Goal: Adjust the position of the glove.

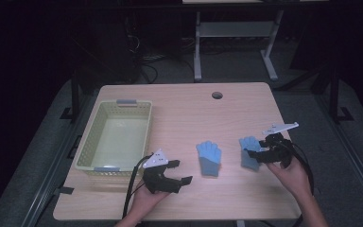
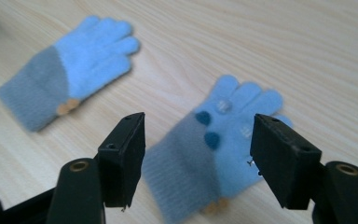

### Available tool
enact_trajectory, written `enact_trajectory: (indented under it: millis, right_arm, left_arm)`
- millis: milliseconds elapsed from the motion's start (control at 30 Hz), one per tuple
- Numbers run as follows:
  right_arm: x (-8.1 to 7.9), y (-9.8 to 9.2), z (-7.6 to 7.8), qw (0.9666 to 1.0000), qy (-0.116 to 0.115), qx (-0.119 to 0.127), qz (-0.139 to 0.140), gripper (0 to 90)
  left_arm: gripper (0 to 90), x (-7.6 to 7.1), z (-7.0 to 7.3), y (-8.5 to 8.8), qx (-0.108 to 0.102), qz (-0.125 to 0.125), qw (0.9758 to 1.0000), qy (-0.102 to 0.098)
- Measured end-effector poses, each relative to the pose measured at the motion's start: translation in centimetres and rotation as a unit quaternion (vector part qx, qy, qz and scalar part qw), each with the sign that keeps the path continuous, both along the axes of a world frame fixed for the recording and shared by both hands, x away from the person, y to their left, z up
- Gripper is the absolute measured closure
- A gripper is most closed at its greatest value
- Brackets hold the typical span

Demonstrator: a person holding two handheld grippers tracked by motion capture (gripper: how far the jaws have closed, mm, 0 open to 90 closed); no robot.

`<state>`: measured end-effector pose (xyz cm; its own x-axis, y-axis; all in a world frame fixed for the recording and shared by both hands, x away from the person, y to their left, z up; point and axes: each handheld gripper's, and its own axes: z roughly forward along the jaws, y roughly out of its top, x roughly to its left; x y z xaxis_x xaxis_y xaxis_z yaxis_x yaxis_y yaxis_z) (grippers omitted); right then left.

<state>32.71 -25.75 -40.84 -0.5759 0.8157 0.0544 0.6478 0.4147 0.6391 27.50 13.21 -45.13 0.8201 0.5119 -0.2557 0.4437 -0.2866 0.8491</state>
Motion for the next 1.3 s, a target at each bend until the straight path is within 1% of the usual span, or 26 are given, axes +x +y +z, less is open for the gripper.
enact_trajectory:
  millis: [33,67,167,200,267,300,367,433,467,533,600,667,733,900,967,1033,1133,1300]
  right_arm:
    - [0.3,0.0,-0.1,1.0000,0.008,-0.003,-0.002,35.6]
    - [0.7,0.0,-0.3,0.9999,0.011,-0.008,-0.001,36.6]
    - [1.4,0.0,-0.6,0.9996,0.026,-0.011,-0.008,38.2]
    - [1.7,0.0,-0.8,0.9994,0.032,-0.013,-0.009,39.4]
    - [2.0,0.1,-1.2,0.9990,0.041,-0.019,-0.008,42.6]
    - [2.2,0.2,-1.4,0.9986,0.046,-0.024,-0.007,43.6]
    - [2.5,0.2,-1.9,0.9977,0.056,-0.036,-0.006,45.5]
    - [2.8,0.2,-2.3,0.9970,0.067,-0.040,-0.008,46.4]
    - [2.9,0.3,-2.5,0.9962,0.076,-0.040,-0.013,47.4]
    - [3.1,0.3,-3.0,0.9952,0.084,-0.048,-0.012,50.1]
    - [3.2,0.4,-3.3,0.9938,0.093,-0.059,-0.014,53.2]
    - [3.3,0.5,-3.6,0.9928,0.098,-0.068,-0.012,55.5]
    - [3.3,0.5,-3.8,0.9930,0.094,-0.070,-0.013,56.6]
    - [3.0,0.8,-3.9,0.9927,0.092,-0.076,-0.015,60.9]
    - [3.1,0.8,-3.9,0.9927,0.092,-0.076,-0.014,63.2]
    - [3.1,0.8,-3.9,0.9927,0.096,-0.072,-0.015,67.7]
    - [3.1,0.8,-3.9,0.9928,0.095,-0.071,-0.013,74.1]
    - [3.2,0.7,-3.8,0.9927,0.099,-0.068,-0.013,81.1]
  left_arm:
    - [18.2,0.0,0.0,0.0,-0.001,0.001,1.0000,0.002]
    - [18.2,0.0,-0.1,0.0,-0.002,0.001,1.0000,0.003]
    - [18.2,0.0,-0.1,0.0,-0.007,0.001,1.0000,0.007]
    - [18.2,-0.1,-0.1,0.0,-0.010,0.003,0.9999,0.007]
    - [18.2,-0.1,-0.1,0.0,-0.008,0.002,0.9999,0.007]
    - [18.2,-0.2,0.0,0.0,-0.012,0.003,0.9999,0.007]
    - [18.2,-0.2,0.0,0.1,-0.011,0.003,0.9999,0.006]
    - [18.3,-0.3,0.1,0.2,-0.010,0.004,0.9999,0.004]
    - [18.3,-0.3,0.1,0.2,-0.010,0.004,0.9999,0.004]
    - [18.3,-0.2,0.1,0.2,-0.008,0.002,1.0000,0.001]
    - [18.3,-0.2,0.1,0.2,-0.007,0.002,1.0000,0.002]
    - [18.3,-0.2,0.0,0.2,-0.003,-0.002,1.0000,-0.001]
    - [18.4,-0.3,0.0,0.1,-0.001,-0.002,1.0000,-0.001]
    - [18.5,-0.4,0.1,0.2,-0.011,0.005,0.9999,0.001]
    - [18.5,-0.4,0.0,0.3,-0.012,0.007,0.9999,0.004]
    - [18.6,-0.4,0.0,0.4,-0.011,0.007,0.9999,0.005]
    - [18.9,-0.3,0.1,0.5,-0.014,0.010,0.9998,0.007]
    - [18.9,-0.3,0.2,0.4,-0.016,0.008,0.9998,0.004]
